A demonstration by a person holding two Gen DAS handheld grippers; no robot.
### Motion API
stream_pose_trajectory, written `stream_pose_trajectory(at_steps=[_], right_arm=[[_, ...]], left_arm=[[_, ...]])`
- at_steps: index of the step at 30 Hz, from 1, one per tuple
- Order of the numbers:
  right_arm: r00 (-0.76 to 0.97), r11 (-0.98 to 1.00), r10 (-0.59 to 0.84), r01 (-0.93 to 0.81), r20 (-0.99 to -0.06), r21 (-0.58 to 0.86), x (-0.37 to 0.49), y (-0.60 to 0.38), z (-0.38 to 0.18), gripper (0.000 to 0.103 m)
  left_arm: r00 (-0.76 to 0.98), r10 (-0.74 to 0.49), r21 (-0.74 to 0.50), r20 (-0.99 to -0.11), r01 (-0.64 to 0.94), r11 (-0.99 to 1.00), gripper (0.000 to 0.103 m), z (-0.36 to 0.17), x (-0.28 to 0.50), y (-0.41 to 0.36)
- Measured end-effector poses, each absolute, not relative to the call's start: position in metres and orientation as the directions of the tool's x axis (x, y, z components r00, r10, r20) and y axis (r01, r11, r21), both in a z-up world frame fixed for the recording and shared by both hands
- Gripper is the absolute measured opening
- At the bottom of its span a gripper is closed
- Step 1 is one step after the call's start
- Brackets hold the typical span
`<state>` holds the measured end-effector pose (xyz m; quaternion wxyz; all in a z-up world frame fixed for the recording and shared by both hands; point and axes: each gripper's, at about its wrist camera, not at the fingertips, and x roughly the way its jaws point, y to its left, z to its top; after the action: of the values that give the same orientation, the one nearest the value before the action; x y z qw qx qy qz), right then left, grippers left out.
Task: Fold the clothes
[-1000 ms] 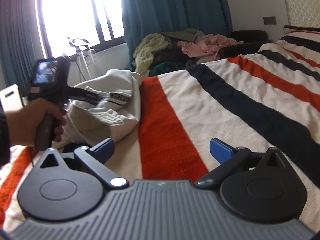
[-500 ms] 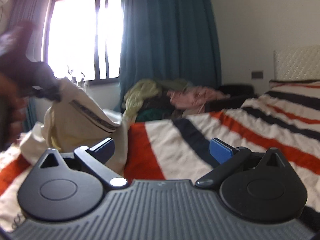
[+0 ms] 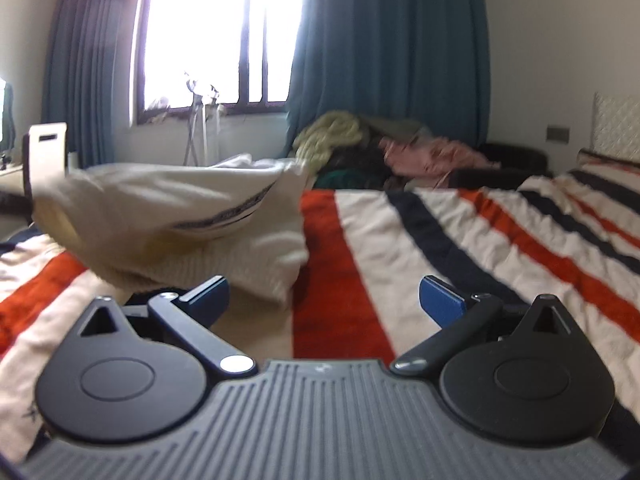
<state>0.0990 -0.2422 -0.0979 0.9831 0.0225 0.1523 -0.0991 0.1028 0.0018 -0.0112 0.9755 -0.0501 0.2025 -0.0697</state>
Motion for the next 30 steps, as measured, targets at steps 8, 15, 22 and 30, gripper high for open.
stream_pose_trajectory(at_steps=[8,15,22,30], right_arm=[[0.874,0.982,-0.126,0.178,-0.469,0.068,0.147,-0.241,-0.138,0.103],[0.866,0.972,-0.070,0.172,-0.495,0.163,0.202,-0.252,-0.163,0.099],[0.874,0.968,-0.094,0.193,-0.476,0.163,0.248,-0.258,-0.172,0.088],[0.923,0.964,0.027,0.078,-0.384,0.255,0.278,-0.260,-0.163,0.068]], left_arm=[[0.880,-0.179,-0.145,-0.440,0.128,0.981,0.001,-0.040,0.116,0.031],[0.850,-0.197,-0.095,-0.489,0.173,0.980,0.029,-0.056,0.128,0.014],[0.843,-0.176,0.094,-0.508,0.258,0.962,0.080,-0.066,0.126,-0.014],[0.851,-0.128,0.232,-0.509,0.279,0.932,0.091,-0.087,0.134,-0.034]])
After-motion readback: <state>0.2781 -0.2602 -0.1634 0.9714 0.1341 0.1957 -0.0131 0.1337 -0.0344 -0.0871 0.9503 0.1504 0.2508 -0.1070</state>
